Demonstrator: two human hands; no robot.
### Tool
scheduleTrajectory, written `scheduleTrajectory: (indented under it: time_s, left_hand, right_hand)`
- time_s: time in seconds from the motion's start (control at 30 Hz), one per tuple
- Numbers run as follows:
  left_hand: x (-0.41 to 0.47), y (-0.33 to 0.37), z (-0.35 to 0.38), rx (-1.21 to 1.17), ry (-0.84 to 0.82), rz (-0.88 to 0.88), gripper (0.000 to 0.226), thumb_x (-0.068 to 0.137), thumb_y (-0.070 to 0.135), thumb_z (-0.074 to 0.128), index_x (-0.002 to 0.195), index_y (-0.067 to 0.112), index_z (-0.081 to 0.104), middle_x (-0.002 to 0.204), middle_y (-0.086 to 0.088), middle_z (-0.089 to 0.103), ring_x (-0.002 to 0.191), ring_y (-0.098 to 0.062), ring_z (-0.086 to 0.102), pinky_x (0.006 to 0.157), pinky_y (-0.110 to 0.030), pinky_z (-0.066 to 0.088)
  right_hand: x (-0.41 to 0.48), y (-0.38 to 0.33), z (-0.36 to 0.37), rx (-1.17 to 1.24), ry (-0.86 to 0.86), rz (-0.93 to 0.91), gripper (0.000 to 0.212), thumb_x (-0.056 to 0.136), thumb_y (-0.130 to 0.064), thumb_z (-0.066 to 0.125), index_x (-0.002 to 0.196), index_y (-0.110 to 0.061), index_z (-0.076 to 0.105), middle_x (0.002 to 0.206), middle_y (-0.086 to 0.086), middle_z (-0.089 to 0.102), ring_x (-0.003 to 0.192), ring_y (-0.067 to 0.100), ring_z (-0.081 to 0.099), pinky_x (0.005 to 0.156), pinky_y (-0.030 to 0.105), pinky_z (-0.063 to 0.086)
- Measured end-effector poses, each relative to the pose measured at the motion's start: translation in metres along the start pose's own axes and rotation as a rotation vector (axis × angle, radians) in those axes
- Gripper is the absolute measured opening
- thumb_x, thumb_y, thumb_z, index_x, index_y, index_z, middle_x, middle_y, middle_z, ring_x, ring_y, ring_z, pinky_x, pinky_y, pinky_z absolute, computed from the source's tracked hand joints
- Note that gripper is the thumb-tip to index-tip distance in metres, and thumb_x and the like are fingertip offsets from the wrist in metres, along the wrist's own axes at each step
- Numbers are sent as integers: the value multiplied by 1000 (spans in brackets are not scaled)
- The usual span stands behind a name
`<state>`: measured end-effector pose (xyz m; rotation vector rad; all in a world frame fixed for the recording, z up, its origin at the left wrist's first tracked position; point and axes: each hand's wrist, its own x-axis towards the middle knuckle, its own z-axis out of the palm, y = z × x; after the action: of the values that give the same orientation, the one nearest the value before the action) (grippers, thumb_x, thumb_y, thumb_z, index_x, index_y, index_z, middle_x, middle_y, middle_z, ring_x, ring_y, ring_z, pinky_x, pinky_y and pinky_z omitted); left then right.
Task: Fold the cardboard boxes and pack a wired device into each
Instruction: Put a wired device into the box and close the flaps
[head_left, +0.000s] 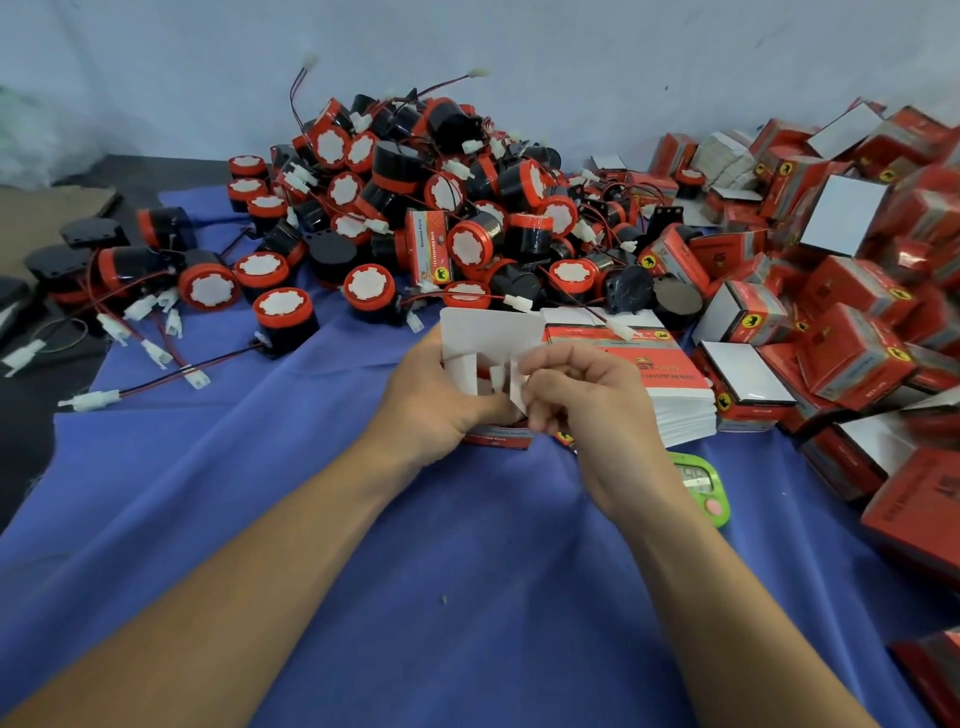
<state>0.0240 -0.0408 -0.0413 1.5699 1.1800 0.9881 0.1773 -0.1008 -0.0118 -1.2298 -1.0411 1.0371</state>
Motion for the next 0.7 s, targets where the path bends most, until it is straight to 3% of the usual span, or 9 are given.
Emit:
scheduleTrajectory:
  time_s: [0.13, 0.23, 0.33, 0.47, 0.57, 0.63, 0.7]
  left_hand:
    - [0, -1, -2, 16, -41, 19, 60, 55, 26, 98, 108, 33, 72, 100, 14, 79, 93, -8, 75, 85, -41, 62]
    - [-2, 2, -2, -11, -51, 33, 70, 51, 36, 94, 116, 35, 71, 107, 15, 78, 101, -7, 73, 91, -40, 61]
    - [-4, 4, -3, 15, -42, 59, 78, 48, 44, 84, 124, 36, 69, 111, 19, 76, 106, -6, 71, 95, -43, 60]
    - [-7, 5, -3, -20, -113, 92, 64, 53, 35, 83, 115, 45, 69, 108, 17, 77, 100, -5, 73, 80, -36, 63]
    - [-9, 9, -4, -73, -195, 85, 56, 62, 19, 78, 114, 39, 70, 103, 14, 78, 94, -3, 73, 73, -21, 57]
    - [-8, 10, -5, -136, -232, 73, 58, 66, 12, 69, 121, 29, 70, 107, 5, 79, 98, -9, 73, 78, -22, 56]
    - [-7, 10, -6, -207, -263, 64, 65, 65, 5, 60, 127, 21, 68, 114, -5, 77, 103, -15, 71, 83, -27, 57]
  right_hand:
    - [-1, 6, 6, -169, 94, -64, 5, 74, -16, 75, 75, -18, 71, 59, 0, 62, 52, 11, 50, 56, 31, 43]
    - [-4, 10, 10, -419, 146, -156, 20, 68, -38, 77, 81, -26, 67, 59, -4, 58, 54, 9, 52, 58, 32, 46]
    - [-6, 11, 16, -617, 232, -183, 25, 70, -47, 75, 82, -30, 61, 62, -7, 58, 56, 10, 54, 55, 29, 41]
    - [-8, 11, 28, -715, 409, -81, 29, 72, -46, 71, 73, -22, 55, 76, -25, 62, 70, 2, 56, 54, 28, 32]
    - [-9, 11, 30, -689, 479, -30, 30, 71, -43, 70, 71, -18, 54, 67, -9, 63, 66, 5, 55, 52, 28, 28]
    - [-8, 10, 28, -667, 498, -18, 29, 74, -40, 70, 71, -16, 54, 66, -4, 61, 63, 6, 53, 53, 26, 29]
    - [-8, 11, 26, -632, 487, -26, 26, 78, -36, 70, 73, -18, 52, 78, -5, 59, 70, 3, 53, 54, 19, 29]
